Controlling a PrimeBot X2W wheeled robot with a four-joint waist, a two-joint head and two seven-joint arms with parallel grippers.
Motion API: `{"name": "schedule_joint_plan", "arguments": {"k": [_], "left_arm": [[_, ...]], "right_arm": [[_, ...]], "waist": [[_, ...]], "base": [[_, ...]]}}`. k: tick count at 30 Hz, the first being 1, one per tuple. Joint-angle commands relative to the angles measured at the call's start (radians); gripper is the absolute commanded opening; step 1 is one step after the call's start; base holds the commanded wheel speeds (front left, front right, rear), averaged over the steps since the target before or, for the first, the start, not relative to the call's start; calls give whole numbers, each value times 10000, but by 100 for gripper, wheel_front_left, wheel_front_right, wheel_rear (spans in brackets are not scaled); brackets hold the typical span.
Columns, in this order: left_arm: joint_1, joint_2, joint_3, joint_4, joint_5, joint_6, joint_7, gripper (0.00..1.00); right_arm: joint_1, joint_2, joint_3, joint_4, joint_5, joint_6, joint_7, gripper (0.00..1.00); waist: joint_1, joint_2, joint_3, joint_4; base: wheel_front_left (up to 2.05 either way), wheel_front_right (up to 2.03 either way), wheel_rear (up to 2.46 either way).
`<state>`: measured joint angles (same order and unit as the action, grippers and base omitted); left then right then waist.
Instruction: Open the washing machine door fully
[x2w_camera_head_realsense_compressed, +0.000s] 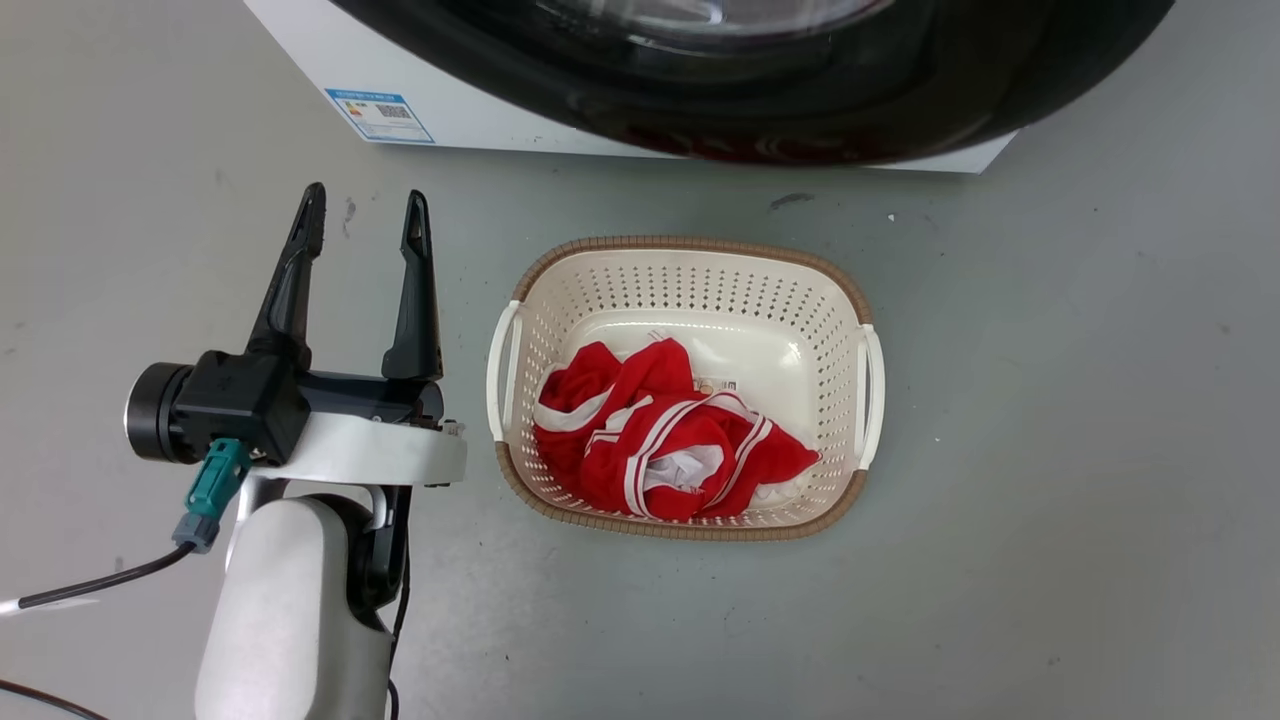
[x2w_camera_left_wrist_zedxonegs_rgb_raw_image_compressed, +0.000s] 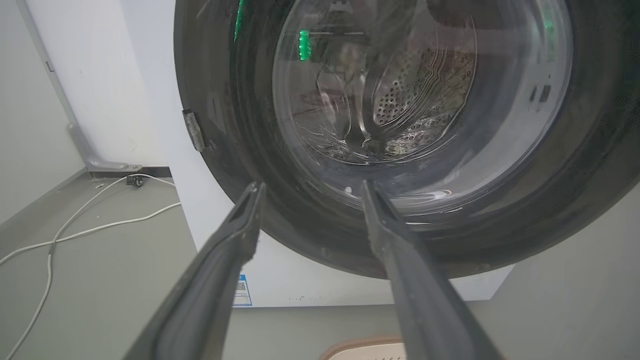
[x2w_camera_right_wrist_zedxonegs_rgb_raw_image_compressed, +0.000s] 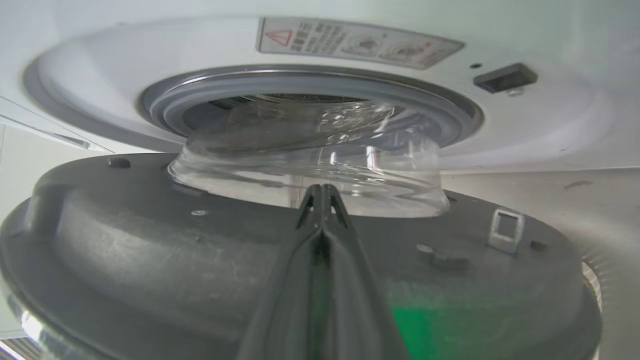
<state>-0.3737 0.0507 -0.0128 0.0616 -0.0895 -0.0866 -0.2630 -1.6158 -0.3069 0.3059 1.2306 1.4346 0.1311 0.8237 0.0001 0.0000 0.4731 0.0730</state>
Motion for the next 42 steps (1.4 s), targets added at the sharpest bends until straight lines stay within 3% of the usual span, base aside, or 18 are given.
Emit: {"name": "schedule_joint_plan", "arguments": {"k": [1, 20, 32, 42], "left_arm": [[14, -3, 20, 28, -5, 12, -26, 100], [1293, -4, 103, 519, 157, -173, -26, 100], [2233, -5, 6, 720, 118, -254, -26, 100], [2504, -4, -250, 839, 24, -301, -26, 100]], "right_arm": [[456, 282, 85, -39, 34, -7, 287, 0], [4207, 1285, 299, -2487, 849, -3, 2541, 0], [6497, 2217, 772, -4261, 1180, -3, 3086, 0], [7788, 2542, 1315, -5361, 1550, -3, 3237, 0]], "waist": [[-1, 0, -106, -33], [-1, 0, -2512, -116], [-1, 0, -3619, -114], [-1, 0, -4078, -61]], "base": [[0, 0, 0], [0, 0, 0], [0, 0, 0], [0, 0, 0]]}}
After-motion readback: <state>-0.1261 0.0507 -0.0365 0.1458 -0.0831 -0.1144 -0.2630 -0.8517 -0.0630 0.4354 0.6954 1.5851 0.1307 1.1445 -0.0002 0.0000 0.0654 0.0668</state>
